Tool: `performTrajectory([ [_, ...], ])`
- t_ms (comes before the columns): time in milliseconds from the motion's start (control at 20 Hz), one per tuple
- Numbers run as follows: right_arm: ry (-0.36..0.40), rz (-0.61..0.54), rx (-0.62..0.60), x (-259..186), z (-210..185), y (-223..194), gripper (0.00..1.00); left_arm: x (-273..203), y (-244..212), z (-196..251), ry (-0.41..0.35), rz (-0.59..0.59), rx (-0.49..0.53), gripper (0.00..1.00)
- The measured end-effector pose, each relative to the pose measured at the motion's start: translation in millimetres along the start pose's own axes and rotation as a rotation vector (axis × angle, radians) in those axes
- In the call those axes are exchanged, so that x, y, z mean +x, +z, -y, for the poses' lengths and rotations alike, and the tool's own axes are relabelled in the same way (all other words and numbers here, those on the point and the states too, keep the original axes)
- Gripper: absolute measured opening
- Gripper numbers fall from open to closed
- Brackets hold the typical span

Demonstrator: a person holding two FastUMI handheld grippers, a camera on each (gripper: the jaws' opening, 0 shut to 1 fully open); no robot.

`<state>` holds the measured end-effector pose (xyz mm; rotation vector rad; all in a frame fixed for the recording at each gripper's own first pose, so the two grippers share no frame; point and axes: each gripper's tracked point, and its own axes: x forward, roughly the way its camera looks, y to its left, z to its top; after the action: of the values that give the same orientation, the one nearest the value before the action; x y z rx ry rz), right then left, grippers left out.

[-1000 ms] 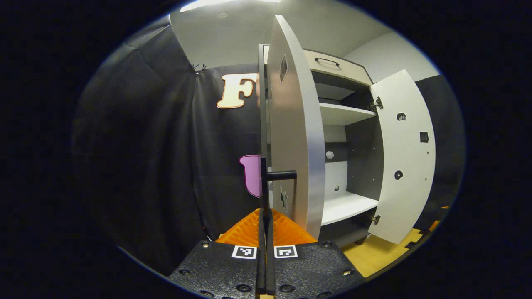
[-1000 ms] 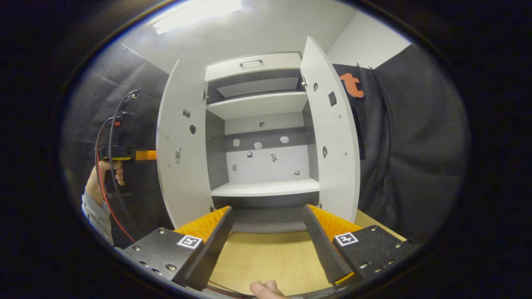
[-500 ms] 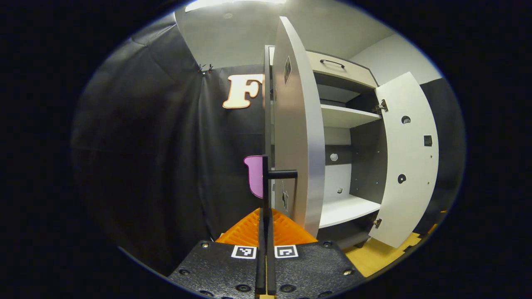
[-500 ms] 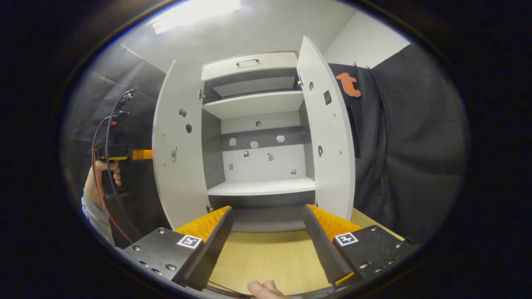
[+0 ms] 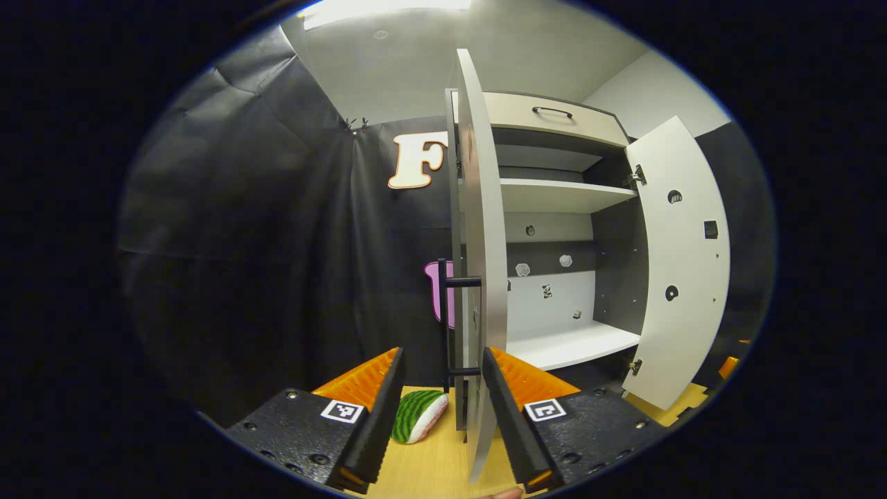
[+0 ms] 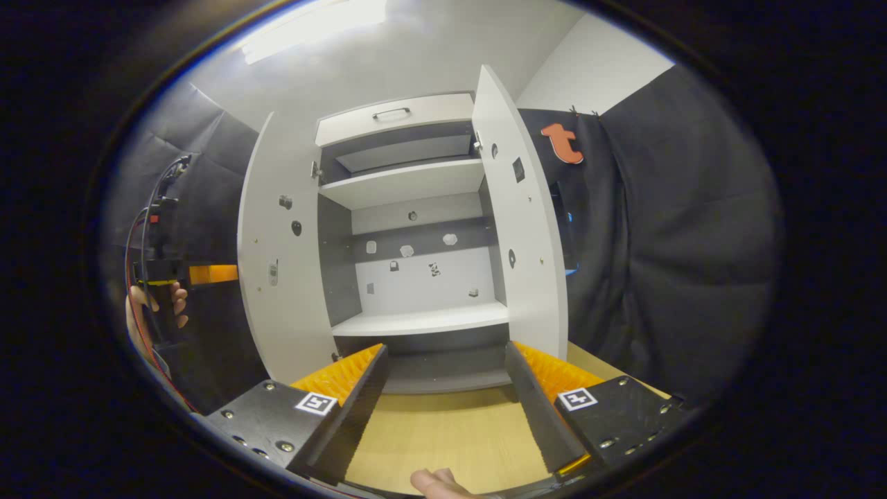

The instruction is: Open the right door of the double-door shoe cabinet with the right hand, and open the left door with the left hand.

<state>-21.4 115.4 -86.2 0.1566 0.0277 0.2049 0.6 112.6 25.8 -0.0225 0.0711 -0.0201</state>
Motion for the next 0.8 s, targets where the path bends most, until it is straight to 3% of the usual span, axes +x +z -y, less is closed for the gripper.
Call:
performTrajectory([
  [100,0.004,-0.001,-0.004,1,-1,0,0.96,-10,-2,6,0.001,-0.006,-0.006,0.83],
  [250,0.012,0.0,-0.009,-1,-1,0,0.96,-26,-3,22,-0.01,0.011,-0.014,0.95],
  [350,0.013,-0.002,-0.011,-1,-1,-1,0.96,-37,-4,38,-0.034,0.021,-0.03,0.91],
  [450,0.014,-0.006,-0.016,0,0,-1,0.96,-47,-6,54,-0.049,0.038,-0.036,0.95],
  [700,0.016,0.006,-0.024,-2,2,4,1.0,-74,-25,101,-0.119,0.018,-0.035,0.95],
  [800,0.024,0.014,-0.025,-4,0,7,0.96,-81,-32,115,-0.128,0.024,-0.031,0.95],
])
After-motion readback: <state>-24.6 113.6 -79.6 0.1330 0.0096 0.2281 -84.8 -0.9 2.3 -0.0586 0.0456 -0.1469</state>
